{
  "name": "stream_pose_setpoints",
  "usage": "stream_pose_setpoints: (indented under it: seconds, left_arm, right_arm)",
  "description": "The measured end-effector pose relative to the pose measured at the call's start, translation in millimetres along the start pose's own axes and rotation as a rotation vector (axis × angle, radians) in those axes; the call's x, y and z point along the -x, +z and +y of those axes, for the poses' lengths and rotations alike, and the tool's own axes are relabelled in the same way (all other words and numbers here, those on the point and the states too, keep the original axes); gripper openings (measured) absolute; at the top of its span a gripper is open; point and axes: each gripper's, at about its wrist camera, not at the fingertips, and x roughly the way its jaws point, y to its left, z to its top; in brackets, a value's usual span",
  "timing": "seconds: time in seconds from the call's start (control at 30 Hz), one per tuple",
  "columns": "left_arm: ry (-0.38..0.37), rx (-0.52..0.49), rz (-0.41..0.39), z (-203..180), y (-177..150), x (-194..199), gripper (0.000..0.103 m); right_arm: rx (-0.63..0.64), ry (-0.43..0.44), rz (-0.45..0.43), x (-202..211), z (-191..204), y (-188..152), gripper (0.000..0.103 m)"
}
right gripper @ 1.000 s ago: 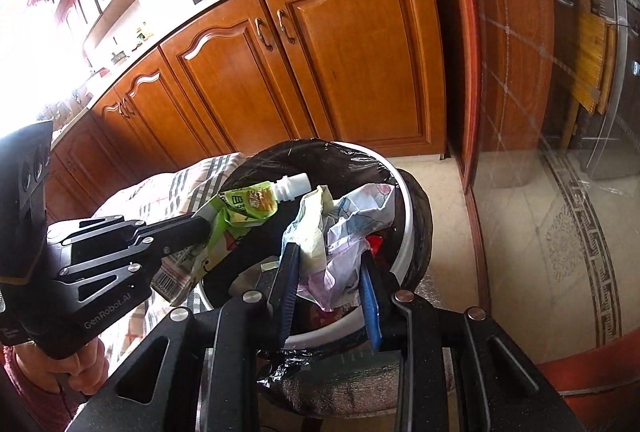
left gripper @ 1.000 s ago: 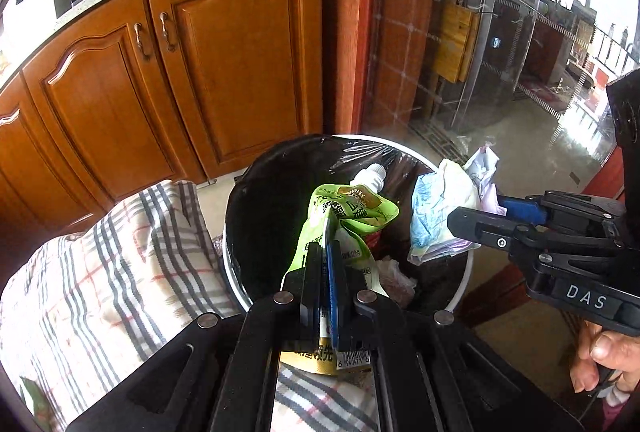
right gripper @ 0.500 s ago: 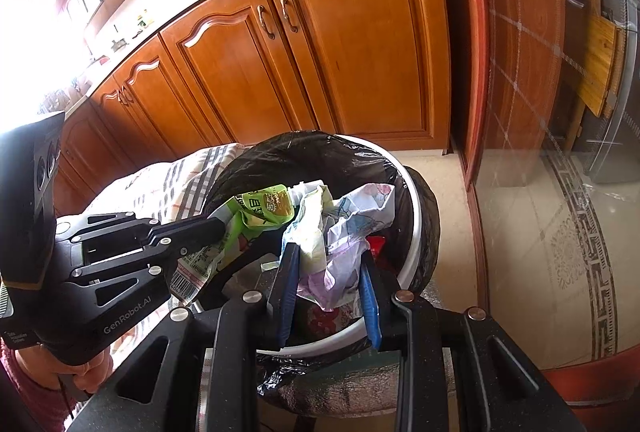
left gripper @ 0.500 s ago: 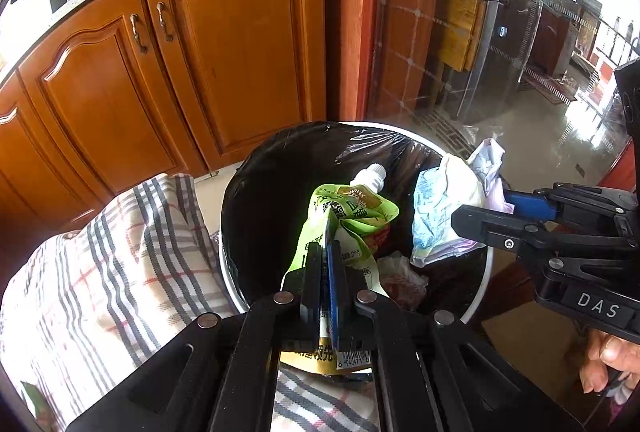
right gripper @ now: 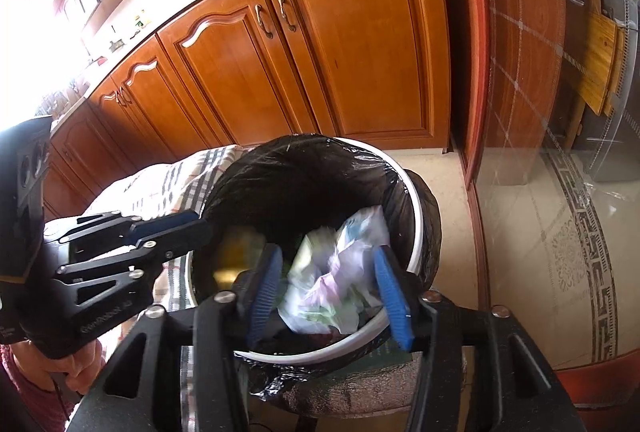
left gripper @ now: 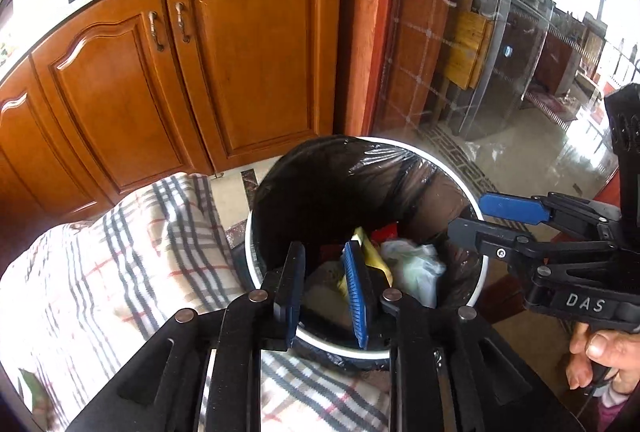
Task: Collect trash
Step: 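Move both open tools back over the milk cartons on the table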
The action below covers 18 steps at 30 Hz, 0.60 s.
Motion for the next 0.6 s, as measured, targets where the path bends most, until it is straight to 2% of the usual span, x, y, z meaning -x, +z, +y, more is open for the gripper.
stream_pose_setpoints:
  seconds: [0.13,0.23,0.4,0.6]
  left_arm:
    - [-0.001,0.045,-0.035,20,-20,25,0.023]
    - [0.001,0.092,-0.060,39,-43,46,0.028]
    - [0.013,0.170,-0.078,71,-88,79,0.029]
    - [0.038,0.248,-0.087,107,-142,121,0.031]
  right_arm:
    - [-0.012,0.006,-0.028,9,5,-2,0.056]
    - [-0.021,0.032,-0.057,19,13,-8,0.057]
    - [-0.027,0.110,-0.095,30,40,-27,0.062]
    - [-0.007,0.207,-0.074,31,80,-51,0.063]
